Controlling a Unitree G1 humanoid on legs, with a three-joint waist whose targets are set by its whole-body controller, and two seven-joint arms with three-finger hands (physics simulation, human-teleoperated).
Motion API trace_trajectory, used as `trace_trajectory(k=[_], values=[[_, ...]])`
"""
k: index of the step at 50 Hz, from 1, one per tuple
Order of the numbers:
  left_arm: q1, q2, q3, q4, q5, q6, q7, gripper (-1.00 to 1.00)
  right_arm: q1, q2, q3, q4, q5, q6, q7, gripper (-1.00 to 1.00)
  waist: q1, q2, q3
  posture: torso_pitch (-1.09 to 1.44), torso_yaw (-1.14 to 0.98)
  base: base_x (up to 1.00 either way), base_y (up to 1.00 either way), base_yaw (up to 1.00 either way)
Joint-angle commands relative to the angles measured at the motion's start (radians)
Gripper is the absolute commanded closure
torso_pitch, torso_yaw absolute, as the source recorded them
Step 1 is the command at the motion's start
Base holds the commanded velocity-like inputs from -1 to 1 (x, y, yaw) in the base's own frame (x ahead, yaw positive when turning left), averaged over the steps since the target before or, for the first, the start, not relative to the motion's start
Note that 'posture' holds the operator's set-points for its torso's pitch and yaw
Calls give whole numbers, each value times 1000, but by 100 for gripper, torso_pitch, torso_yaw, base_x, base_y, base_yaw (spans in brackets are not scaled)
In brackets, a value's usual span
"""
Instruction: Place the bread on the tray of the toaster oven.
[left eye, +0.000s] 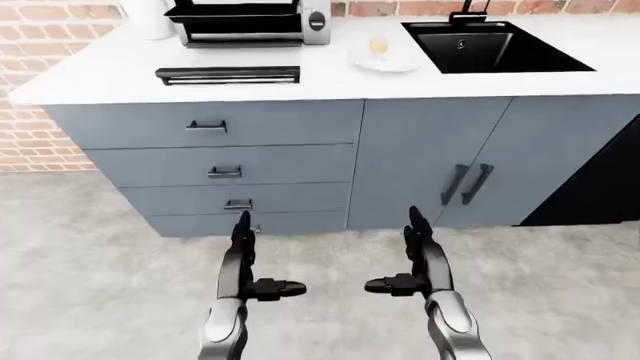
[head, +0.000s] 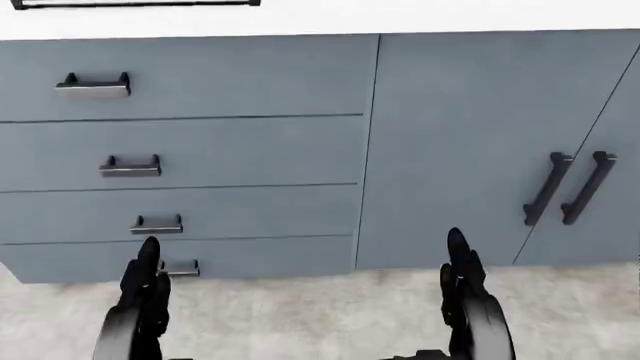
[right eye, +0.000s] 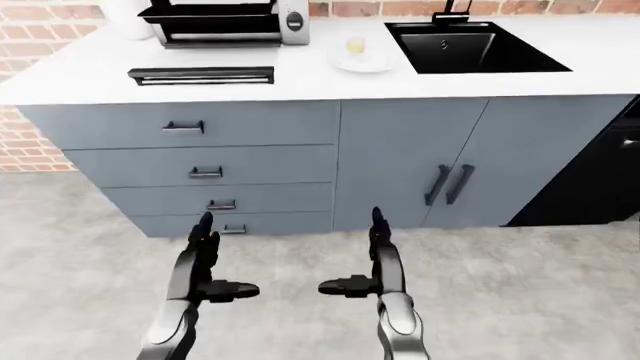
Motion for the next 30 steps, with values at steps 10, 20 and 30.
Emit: trace_trajectory(k=[10,20,30], values=[[-101,26,16,-319,29,166,-1,-100,-127,-24,-10,-364,-22,190,5,-100,8,-7,-77,0,0,0,0,0],[-378,97,80,-499,34,432,-7,-100,-349,-98,-60,-572,-74,429,56,-100,10,-5,-89,0,0,0,0,0],[-567,172,103,-571,24,583,-4,-100,-565,-159,-77,-619,-82,540,85,-100,7,6,-55,0,0,11,0,0]])
